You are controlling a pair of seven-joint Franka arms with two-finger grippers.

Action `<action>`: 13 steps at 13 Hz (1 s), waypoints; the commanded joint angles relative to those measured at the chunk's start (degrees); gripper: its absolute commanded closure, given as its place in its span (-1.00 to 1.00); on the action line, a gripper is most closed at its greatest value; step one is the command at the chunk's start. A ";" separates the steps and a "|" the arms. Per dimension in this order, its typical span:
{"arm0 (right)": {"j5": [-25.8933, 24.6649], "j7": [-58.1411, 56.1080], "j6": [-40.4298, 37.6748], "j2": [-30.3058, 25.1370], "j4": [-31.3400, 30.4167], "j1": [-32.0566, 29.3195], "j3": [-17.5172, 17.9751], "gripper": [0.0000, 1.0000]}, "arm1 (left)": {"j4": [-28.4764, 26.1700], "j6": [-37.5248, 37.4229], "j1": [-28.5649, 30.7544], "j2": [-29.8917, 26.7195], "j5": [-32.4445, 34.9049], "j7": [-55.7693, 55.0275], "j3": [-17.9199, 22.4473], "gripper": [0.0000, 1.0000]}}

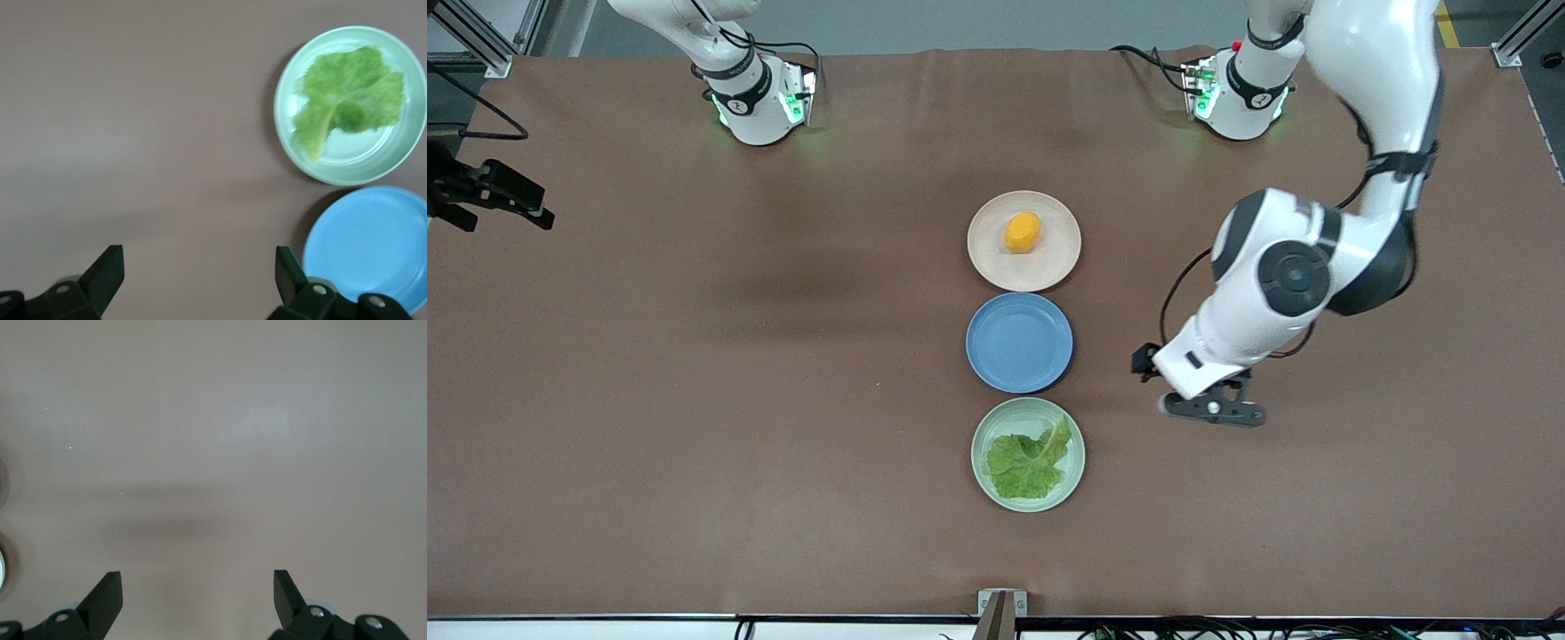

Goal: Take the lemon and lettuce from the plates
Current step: 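Reach the left gripper down to the lettuce leaf on the green plate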

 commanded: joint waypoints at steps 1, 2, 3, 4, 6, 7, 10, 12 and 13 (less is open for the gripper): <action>0.17 0.21 -0.08 2.05 1.07 -0.11 -0.17 -1.00 | 4.28 7.93 -4.53 7.02 0.16 -2.45 0.72 -0.94; 0.26 0.21 0.18 3.80 1.07 -0.11 -0.17 -1.00 | 4.46 13.28 -6.29 9.22 0.50 -2.54 1.15 -0.84; 0.34 0.21 0.18 5.99 1.76 -0.20 -0.25 -1.00 | 4.81 18.12 -7.78 10.98 2.33 -2.37 1.77 -0.73; -0.18 0.12 -0.08 8.02 2.64 -0.11 -0.25 -1.00 | 5.25 21.74 -8.67 13.00 3.57 -2.54 1.86 -0.64; 0.08 1.43 -2.44 7.78 2.65 0.67 0.01 -1.00 | 6.39 26.85 -9.47 16.61 4.63 -2.45 2.12 -0.48; 0.60 4.57 -3.93 7.69 2.48 1.46 0.18 -1.00 | 7.44 28.79 -9.47 18.36 6.20 -2.10 2.12 -0.39; 1.66 17.66 -5.79 4.71 -0.24 6.72 0.45 -1.00 | 8.68 31.78 -9.47 21.19 8.42 -2.10 2.04 -0.36; 3.59 25.75 -5.88 1.81 -3.31 11.64 0.54 -1.00 | 9.21 36.25 -9.47 23.29 8.42 -2.10 2.04 -0.21; 4.38 30.40 -5.88 1.27 -4.28 14.80 0.54 -1.00 | 9.30 37.58 -9.64 23.91 8.50 -2.10 2.04 -0.17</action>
